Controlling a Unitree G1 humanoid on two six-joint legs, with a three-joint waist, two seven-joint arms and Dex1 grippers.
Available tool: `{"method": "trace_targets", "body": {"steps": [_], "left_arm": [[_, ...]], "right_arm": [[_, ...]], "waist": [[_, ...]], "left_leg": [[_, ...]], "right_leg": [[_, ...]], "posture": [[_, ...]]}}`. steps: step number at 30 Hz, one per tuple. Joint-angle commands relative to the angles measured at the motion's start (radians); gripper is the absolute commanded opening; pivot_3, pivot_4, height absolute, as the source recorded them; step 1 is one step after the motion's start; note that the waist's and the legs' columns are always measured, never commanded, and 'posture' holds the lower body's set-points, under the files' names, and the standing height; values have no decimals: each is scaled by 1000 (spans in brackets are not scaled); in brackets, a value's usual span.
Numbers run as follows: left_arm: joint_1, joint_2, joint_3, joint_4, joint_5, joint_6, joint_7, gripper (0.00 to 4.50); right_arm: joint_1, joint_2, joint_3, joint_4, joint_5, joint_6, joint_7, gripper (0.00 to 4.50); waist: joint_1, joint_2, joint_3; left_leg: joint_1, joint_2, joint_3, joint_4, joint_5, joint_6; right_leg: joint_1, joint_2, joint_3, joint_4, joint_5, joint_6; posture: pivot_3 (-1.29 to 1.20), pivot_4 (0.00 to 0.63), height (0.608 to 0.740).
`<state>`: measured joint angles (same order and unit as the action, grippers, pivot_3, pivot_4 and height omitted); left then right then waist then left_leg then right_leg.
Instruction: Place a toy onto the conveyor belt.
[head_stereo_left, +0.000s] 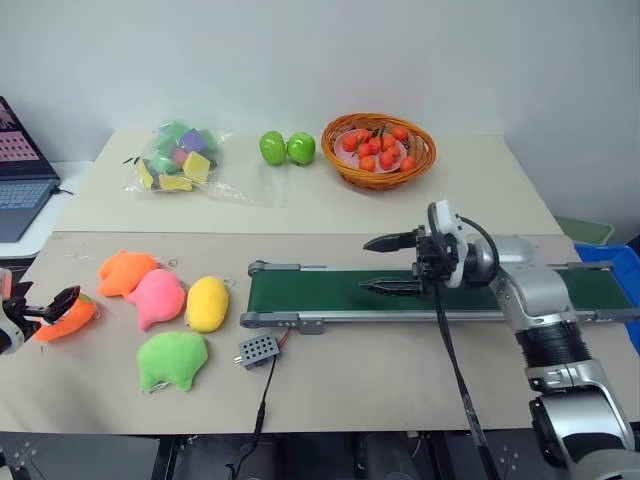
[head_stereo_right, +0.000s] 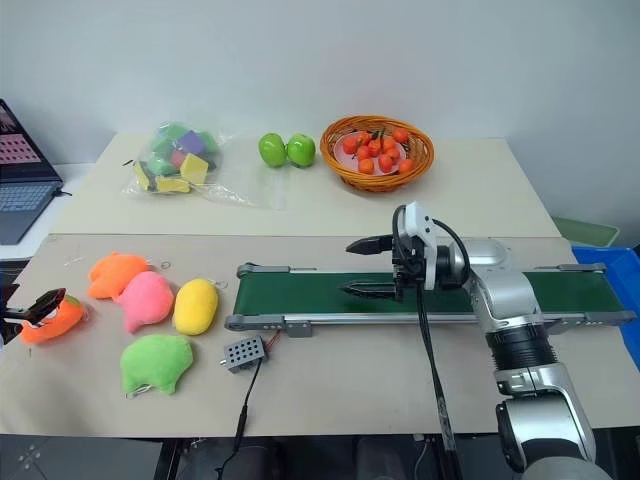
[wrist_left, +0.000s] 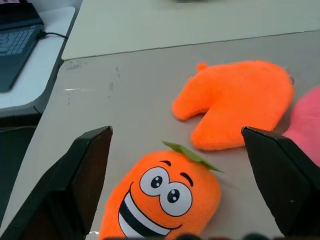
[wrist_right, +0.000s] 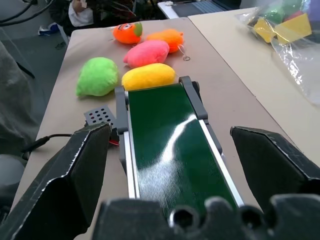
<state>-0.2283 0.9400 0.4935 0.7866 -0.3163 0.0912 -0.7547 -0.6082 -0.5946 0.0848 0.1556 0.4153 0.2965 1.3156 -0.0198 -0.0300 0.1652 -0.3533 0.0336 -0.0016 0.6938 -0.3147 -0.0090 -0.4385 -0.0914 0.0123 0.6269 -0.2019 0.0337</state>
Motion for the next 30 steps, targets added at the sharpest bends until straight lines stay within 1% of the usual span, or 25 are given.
{"method": "trace_targets", "body": {"steps": [1,6,12,13,14,15,16,18,19,22,24,27,30], "left_arm": [[-31,8,-15,66,21,-14,10,4400],[-54,1,-54,162,46,31,30,4400],[-89,-11,-80,286,77,-1,75,4400],[-96,-12,-80,297,78,-12,77,3882],[-103,-12,-77,307,75,-20,76,3739],[-109,-13,-75,315,73,-26,76,3430],[-116,-11,-75,325,74,-32,77,2973],[-128,-8,-74,342,74,-42,80,2284],[-133,-8,-71,350,72,-45,80,1844],[-144,-7,-72,365,73,-48,80,827],[-156,-5,-68,373,70,-48,95,327],[-198,10,-36,373,47,-57,134,327],[-279,54,-9,337,39,-105,191,327]], "right_arm": [[12,-23,-46,-61,25,14,-17,4500],[27,-31,-56,-84,26,24,-31,4500],[32,-37,-62,-99,27,31,-40,4500],[31,-38,-62,-98,27,31,-40,4500],[30,-38,-61,-97,25,31,-41,4500],[29,-39,-61,-96,25,31,-41,4500],[29,-38,-61,-96,25,31,-41,4500],[28,-38,-60,-96,23,30,-42,4500],[28,-39,-59,-96,23,30,-42,4500],[29,-40,-59,-94,22,28,-40,4500],[30,-41,-59,-93,21,28,-40,4500],[31,-40,-58,-93,19,26,-42,4500],[33,-41,-59,-92,18,26,-42,4500]], "waist": [[-1,0,0],[-1,0,0],[3,0,0],[3,0,0],[3,0,0],[3,0,0],[4,0,0],[4,0,0],[4,0,0],[4,0,0],[4,0,0],[4,0,0],[9,-1,0]], "left_leg": [[0,0,0,0,0,0],[0,0,0,0,0,0],[0,0,0,0,0,0],[0,0,0,0,0,0],[0,0,0,0,0,0],[0,0,0,0,0,0],[0,0,0,0,0,0],[0,0,0,0,0,0],[0,0,0,0,0,0],[1,0,0,0,0,0],[1,0,0,0,0,0],[1,0,0,1,0,0],[0,0,-1,1,0,0]], "right_leg": [[0,0,0,0,0,0],[0,0,0,0,0,0],[0,0,0,0,0,0],[0,0,0,0,0,0],[0,0,0,0,0,0],[0,0,0,0,0,0],[0,0,0,0,0,0],[0,0,0,0,0,0],[0,0,0,0,0,0],[0,0,0,1,0,0],[0,0,0,1,0,0],[0,0,0,1,0,0],[0,0,-1,1,0,0]], "posture": [[0,150,738],[0,150,738],[0,150,738],[0,150,738],[0,150,738],[0,150,738],[0,150,738],[0,150,738],[0,150,738],[0,150,738],[0,150,738],[0,150,738],[0,150,738]]}}
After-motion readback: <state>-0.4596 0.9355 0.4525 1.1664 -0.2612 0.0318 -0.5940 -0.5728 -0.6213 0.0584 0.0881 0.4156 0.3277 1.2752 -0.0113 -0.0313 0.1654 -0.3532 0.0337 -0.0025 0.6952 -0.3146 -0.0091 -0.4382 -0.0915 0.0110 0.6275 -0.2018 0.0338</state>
